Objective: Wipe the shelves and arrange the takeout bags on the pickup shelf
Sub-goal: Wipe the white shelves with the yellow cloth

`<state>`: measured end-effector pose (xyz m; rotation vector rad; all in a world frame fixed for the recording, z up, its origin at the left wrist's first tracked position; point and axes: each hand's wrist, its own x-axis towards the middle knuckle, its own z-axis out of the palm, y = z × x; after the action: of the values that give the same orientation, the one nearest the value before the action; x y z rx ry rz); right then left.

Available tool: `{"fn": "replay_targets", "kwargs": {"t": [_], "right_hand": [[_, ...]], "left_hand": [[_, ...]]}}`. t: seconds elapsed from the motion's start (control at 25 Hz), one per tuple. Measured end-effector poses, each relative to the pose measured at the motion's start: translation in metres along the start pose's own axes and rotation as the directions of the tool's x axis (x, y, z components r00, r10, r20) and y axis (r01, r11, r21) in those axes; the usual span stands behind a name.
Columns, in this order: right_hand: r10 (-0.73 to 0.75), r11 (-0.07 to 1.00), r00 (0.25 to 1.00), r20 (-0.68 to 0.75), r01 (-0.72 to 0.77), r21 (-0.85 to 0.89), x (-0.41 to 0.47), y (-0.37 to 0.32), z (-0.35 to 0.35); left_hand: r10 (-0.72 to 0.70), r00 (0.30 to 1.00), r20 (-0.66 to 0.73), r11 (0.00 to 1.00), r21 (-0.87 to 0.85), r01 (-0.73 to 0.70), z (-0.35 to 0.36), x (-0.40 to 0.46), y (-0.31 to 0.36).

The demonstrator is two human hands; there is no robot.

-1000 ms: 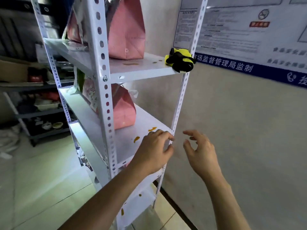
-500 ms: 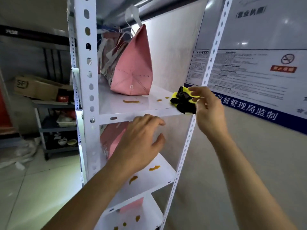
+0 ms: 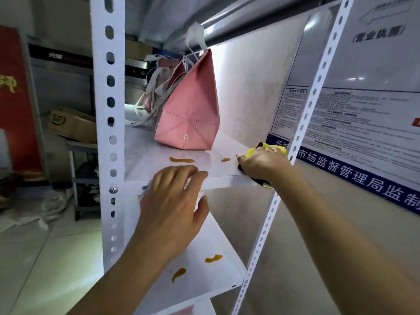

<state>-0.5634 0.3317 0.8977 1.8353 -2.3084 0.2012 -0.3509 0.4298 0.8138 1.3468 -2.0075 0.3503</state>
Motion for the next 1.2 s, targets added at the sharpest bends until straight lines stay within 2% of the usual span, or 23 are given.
{"fn": "replay_targets", "kwargs": {"t": [0.08, 0.16, 0.28, 0.4, 0.56, 0.72, 0.76, 0.84, 0.88, 1.08, 1.2], "right_hand": [[-0.016, 0.999, 0.999, -0.031, 0.017, 0.044, -0.004, 0.001, 0.008], [-0.074, 0.987, 0.989, -0.125, 0.091, 0.134, -0.011, 0.007, 0.011], [-0.179, 0.946, 0.958, -0.224, 0.23, 0.228, -0.021, 0.016, 0.016], [-0.219, 0.907, 0.936, -0.274, 0.299, 0.296, -0.022, 0.026, 0.016], [-0.275, 0.875, 0.958, -0.079, 0.284, 0.391, 0.007, 0.021, -0.004], [-0.21, 0.846, 0.964, 0.163, 0.096, 0.524, 0.037, 0.016, -0.026], [-0.203, 0.869, 0.962, 0.185, 0.089, 0.487, 0.037, 0.016, -0.025], [-0.227, 0.944, 0.959, 0.169, 0.174, 0.279, 0.036, 0.016, -0.013], [-0.25, 0.948, 0.957, 0.147, 0.211, 0.237, 0.039, 0.014, -0.005], [-0.287, 0.891, 0.945, 0.159, 0.203, 0.405, 0.042, 0.006, -0.01], [-0.398, 0.887, 0.916, 0.054, 0.369, 0.279, 0.023, 0.017, -0.01]], "left_hand": [[-0.024, 0.999, 0.024, 0.999, 0.049, 0.023, -0.001, -0.005, 0.0], [-0.069, 0.997, 0.02, 0.994, 0.085, 0.067, -0.001, -0.01, 0.002], [-0.095, 0.994, -0.059, 0.993, 0.064, 0.099, 0.0, -0.014, 0.003], [-0.057, 0.989, -0.136, 0.996, 0.053, 0.065, 0.005, -0.016, 0.004], [-0.072, 0.984, -0.165, 0.997, 0.027, 0.077, 0.008, -0.014, 0.006], [-0.103, 0.984, -0.147, 0.995, -0.001, 0.104, 0.009, -0.016, 0.008], [-0.109, 0.985, -0.133, 0.994, -0.007, 0.109, 0.008, -0.016, 0.007], [-0.112, 0.987, -0.112, 0.994, -0.002, 0.112, 0.007, -0.016, 0.005], [-0.115, 0.988, -0.102, 0.993, 0.002, 0.116, 0.007, -0.016, 0.006], [-0.137, 0.988, -0.066, 0.99, 0.005, 0.137, 0.004, -0.016, 0.008], [-0.119, 0.991, -0.064, 0.992, 0.032, 0.121, 0.0, -0.018, 0.007]]}}
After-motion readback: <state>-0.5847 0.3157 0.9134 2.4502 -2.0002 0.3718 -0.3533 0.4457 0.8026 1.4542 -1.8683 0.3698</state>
